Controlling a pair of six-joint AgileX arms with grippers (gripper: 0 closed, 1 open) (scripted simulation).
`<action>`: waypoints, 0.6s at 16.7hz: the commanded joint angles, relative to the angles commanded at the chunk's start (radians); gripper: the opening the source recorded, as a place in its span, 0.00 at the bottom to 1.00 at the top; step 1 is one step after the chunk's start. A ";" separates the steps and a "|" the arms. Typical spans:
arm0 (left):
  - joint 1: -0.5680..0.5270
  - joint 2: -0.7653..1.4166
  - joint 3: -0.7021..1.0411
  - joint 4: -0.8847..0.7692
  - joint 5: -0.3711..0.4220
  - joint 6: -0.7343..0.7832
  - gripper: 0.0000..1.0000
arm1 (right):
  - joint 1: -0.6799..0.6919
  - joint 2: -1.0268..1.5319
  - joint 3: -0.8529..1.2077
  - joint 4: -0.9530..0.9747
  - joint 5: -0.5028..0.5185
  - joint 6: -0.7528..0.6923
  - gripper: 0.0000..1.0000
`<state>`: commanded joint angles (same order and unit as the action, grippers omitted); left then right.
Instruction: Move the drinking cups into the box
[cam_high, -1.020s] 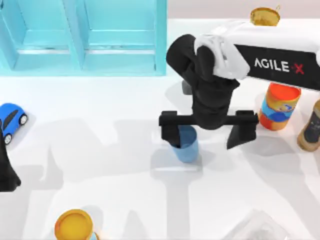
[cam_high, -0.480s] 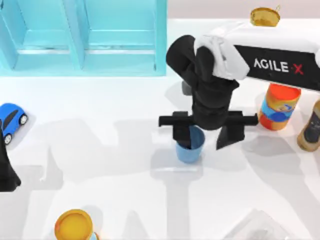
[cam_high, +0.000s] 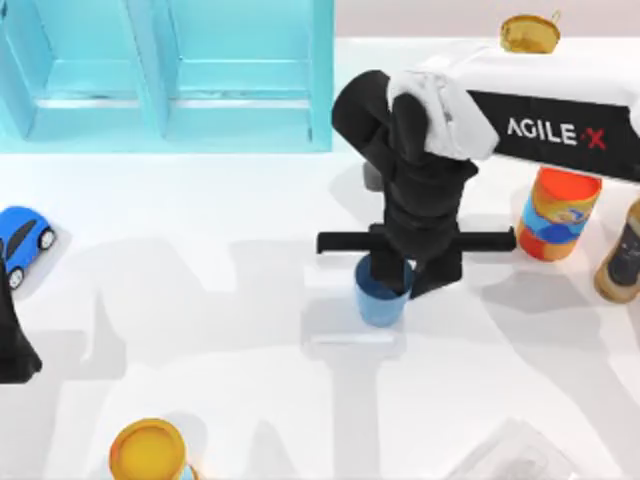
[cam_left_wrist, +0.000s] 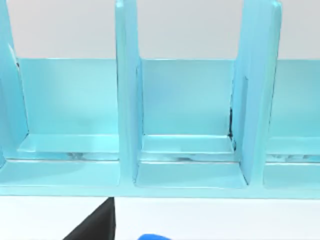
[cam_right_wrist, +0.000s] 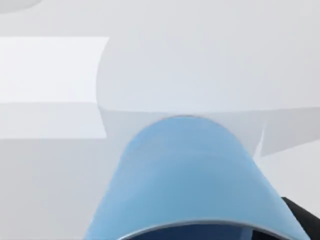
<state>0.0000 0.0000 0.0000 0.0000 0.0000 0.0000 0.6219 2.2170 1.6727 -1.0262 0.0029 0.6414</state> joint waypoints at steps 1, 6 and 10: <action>0.000 0.000 0.000 0.000 0.000 0.000 1.00 | 0.000 0.000 0.000 0.000 0.000 0.000 0.00; 0.000 0.000 0.000 0.000 0.000 0.000 1.00 | -0.002 -0.001 0.001 0.000 0.000 0.001 0.00; 0.000 0.000 0.000 0.000 0.000 0.000 1.00 | -0.065 -0.076 0.000 -0.071 -0.001 -0.061 0.00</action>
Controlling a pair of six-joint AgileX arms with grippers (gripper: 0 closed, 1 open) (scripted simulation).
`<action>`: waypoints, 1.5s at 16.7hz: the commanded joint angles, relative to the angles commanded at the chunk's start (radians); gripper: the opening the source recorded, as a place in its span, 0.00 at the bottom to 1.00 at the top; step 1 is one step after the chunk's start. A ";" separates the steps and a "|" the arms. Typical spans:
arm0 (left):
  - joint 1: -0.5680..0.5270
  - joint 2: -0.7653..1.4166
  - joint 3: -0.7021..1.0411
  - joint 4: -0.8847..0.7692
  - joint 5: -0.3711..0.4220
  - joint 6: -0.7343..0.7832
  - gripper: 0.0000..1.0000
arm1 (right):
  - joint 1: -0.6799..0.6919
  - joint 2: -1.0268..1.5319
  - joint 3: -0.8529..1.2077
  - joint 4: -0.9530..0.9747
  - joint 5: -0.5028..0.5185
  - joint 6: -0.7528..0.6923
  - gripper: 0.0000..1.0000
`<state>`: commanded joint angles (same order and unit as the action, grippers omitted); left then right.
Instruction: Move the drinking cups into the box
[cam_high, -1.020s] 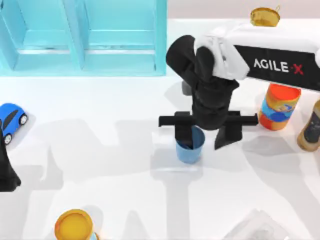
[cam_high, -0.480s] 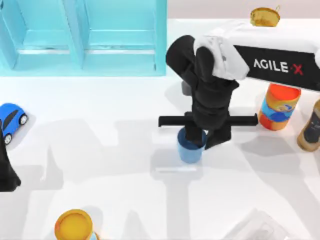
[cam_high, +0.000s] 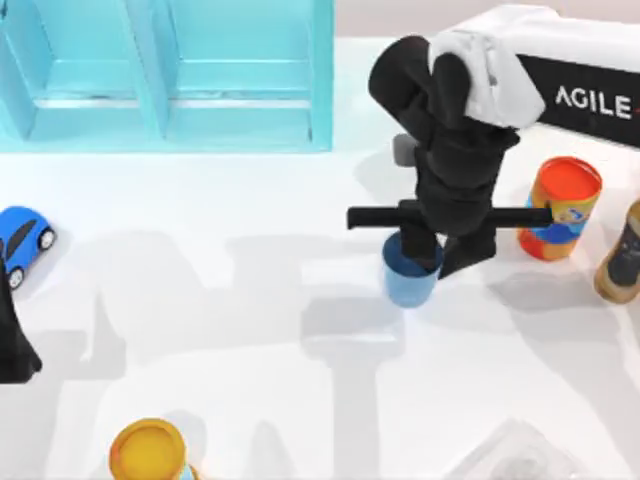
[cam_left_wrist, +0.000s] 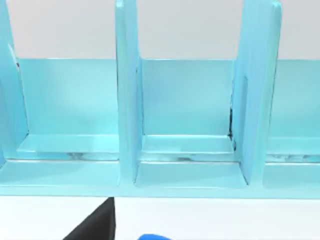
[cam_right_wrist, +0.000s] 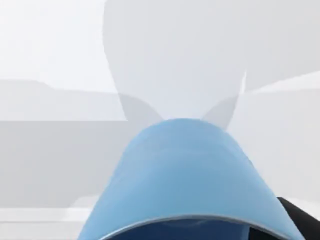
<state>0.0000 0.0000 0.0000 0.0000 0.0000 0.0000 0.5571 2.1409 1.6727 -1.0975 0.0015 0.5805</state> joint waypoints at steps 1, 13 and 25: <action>0.000 0.000 0.000 0.000 0.000 0.000 1.00 | -0.030 -0.040 -0.001 -0.036 -0.001 -0.029 0.00; 0.000 0.000 0.000 0.000 0.000 0.000 1.00 | -0.160 -0.202 -0.002 -0.206 -0.013 -0.188 0.00; 0.000 0.000 0.000 0.000 0.000 0.000 1.00 | -0.838 -0.207 0.051 -0.413 -0.067 -0.851 0.00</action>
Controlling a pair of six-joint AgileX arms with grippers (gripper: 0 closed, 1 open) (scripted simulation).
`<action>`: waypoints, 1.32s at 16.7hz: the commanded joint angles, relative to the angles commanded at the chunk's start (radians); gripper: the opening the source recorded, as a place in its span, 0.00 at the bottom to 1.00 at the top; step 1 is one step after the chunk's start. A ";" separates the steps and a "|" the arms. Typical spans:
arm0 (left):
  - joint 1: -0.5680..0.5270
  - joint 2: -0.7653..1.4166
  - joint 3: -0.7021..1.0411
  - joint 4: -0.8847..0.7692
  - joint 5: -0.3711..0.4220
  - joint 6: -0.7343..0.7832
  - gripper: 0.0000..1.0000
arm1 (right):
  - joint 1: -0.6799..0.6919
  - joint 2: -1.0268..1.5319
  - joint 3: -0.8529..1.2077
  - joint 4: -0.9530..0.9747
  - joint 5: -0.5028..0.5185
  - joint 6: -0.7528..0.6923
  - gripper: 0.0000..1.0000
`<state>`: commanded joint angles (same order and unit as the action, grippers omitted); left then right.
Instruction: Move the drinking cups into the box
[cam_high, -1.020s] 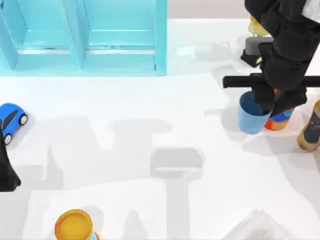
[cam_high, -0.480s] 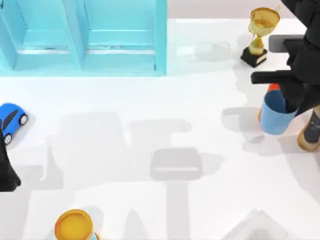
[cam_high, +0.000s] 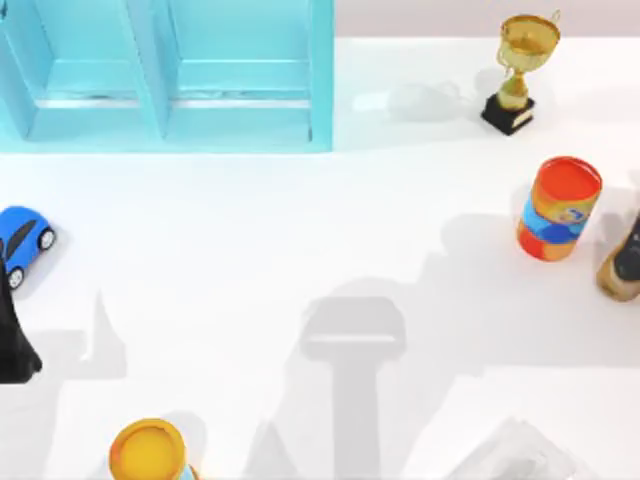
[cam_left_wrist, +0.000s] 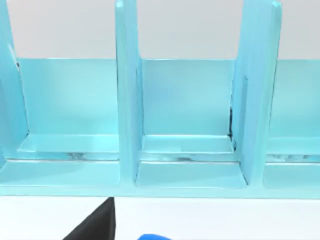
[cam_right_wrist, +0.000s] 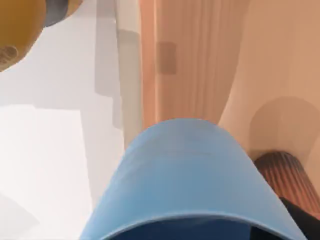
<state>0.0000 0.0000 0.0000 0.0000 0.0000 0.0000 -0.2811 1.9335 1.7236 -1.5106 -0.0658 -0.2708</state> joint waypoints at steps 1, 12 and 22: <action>0.000 0.000 0.000 0.000 0.000 0.000 1.00 | -0.063 -0.002 0.012 0.006 0.008 -0.062 0.00; 0.000 0.000 0.000 0.000 0.000 0.000 1.00 | -0.264 -0.012 0.064 0.062 0.036 -0.261 0.00; 0.000 0.000 0.000 0.000 0.000 0.000 1.00 | -0.240 -0.030 -0.197 0.313 0.035 -0.236 0.00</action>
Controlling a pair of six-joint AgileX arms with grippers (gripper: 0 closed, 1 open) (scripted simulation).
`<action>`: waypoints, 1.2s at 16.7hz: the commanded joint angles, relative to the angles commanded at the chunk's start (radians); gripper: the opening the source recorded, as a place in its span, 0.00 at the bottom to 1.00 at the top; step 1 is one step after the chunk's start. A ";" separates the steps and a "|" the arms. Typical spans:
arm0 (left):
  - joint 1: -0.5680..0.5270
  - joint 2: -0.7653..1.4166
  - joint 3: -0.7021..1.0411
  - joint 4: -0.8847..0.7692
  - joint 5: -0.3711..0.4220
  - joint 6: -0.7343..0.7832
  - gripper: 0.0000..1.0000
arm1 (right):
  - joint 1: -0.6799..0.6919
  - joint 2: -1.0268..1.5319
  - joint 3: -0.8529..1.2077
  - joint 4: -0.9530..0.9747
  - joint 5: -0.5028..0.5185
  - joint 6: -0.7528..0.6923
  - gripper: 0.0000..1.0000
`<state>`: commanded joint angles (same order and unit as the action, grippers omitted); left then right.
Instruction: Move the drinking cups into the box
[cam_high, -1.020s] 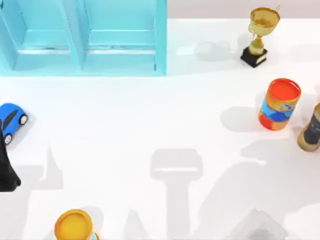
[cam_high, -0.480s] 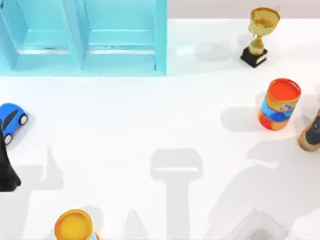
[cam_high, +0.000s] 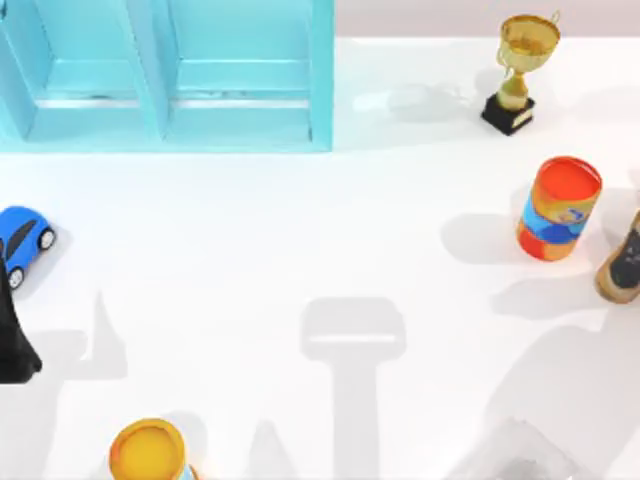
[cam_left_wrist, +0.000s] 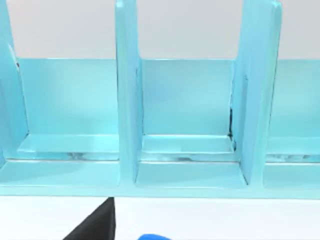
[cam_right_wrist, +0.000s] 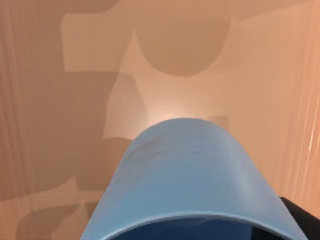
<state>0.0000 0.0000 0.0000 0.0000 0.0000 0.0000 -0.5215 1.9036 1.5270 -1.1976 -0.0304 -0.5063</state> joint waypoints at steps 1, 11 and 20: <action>0.000 0.000 0.000 0.000 0.000 0.000 1.00 | 0.001 -0.001 -0.008 0.007 0.000 0.001 0.00; 0.000 0.000 0.000 0.000 0.000 0.000 1.00 | 0.001 -0.001 -0.008 0.007 0.000 0.001 0.53; 0.000 0.000 0.000 0.000 0.000 0.000 1.00 | 0.001 -0.001 -0.008 0.007 0.000 0.001 1.00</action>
<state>0.0000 0.0000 0.0000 0.0000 0.0000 0.0000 -0.5207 1.9029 1.5192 -1.1901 -0.0299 -0.5055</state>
